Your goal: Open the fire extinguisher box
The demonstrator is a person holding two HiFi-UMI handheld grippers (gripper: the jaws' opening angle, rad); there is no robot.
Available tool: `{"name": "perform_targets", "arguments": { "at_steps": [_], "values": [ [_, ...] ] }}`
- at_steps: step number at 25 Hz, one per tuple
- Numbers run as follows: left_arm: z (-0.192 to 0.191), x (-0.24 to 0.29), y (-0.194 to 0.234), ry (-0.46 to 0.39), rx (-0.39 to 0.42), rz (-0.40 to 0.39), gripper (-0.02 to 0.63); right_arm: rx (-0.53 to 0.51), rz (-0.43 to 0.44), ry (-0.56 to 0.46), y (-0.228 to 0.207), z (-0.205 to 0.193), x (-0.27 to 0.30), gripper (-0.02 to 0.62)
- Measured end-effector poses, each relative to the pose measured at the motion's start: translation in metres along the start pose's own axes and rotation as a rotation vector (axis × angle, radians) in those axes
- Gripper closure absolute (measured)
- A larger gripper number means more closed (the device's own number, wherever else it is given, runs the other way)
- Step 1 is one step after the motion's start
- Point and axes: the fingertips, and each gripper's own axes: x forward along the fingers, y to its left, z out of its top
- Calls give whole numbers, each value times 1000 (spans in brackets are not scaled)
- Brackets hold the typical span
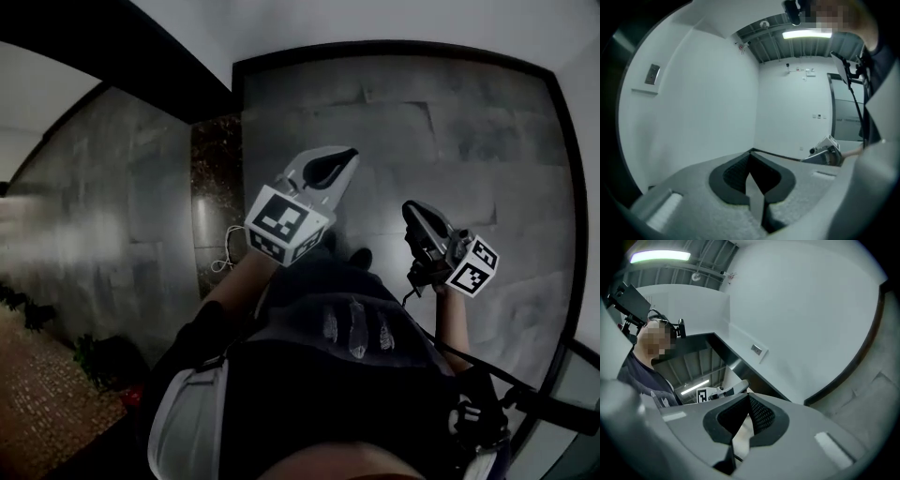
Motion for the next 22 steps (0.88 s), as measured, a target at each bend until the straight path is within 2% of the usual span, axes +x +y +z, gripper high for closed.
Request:
{"name": "perform_targets", "arguments": {
  "at_steps": [3, 6, 10, 12, 15, 17, 22],
  "values": [
    [-2, -23, 72, -1, -52, 113, 603, 1, 62, 79, -10, 6, 72, 595],
    [3, -54, 148, -25, -77, 186, 603, -16, 67, 147, -24, 6, 151, 595],
    [1, -93, 212, -59, -63, 233, 603, -43, 31, 127, -35, 4, 219, 595],
    [-6, -131, 263, -66, -78, 285, 604, -29, 56, 169, -31, -16, 277, 595],
    [-17, -181, 348, -77, -137, 374, 604, -56, 93, 302, -23, -46, 378, 595],
    [-26, -188, 366, -74, -167, 364, 604, -69, 98, 325, -16, -51, 405, 595],
    [-53, -179, 345, 35, -172, 337, 604, -54, 136, 332, -11, -59, 398, 595]
  ]
}}
